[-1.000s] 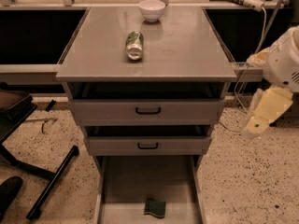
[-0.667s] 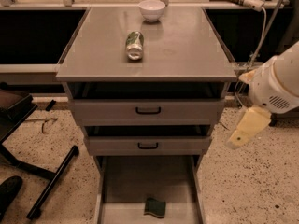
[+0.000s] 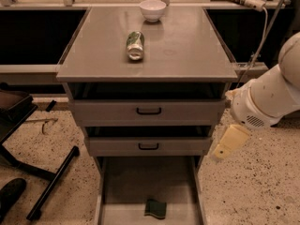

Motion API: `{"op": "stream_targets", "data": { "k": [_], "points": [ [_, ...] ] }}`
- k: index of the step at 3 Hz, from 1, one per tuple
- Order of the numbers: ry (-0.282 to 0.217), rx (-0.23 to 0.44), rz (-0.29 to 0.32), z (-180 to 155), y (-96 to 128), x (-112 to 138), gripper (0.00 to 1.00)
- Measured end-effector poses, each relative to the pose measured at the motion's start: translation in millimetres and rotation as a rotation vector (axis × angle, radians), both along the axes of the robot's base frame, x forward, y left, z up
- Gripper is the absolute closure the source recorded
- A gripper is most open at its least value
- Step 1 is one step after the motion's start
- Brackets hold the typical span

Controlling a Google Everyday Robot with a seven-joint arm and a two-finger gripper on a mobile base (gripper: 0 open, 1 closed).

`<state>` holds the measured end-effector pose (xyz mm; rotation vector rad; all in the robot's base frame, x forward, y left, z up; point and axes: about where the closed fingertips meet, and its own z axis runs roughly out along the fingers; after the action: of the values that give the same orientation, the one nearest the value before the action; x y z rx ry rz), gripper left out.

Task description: Pick sponge from bottom drawer and place on counter

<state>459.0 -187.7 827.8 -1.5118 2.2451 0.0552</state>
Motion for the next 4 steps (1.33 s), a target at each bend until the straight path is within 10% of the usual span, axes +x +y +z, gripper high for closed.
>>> {"op": "stream_targets", "data": {
  "k": [3,4],
  "points": [
    [0.108,0.101,-0.001,-193.8,75.1,-7.4,0.0],
    [0.108,0.101,-0.001,-193.8,75.1,-7.4,0.0]
  ]
}}
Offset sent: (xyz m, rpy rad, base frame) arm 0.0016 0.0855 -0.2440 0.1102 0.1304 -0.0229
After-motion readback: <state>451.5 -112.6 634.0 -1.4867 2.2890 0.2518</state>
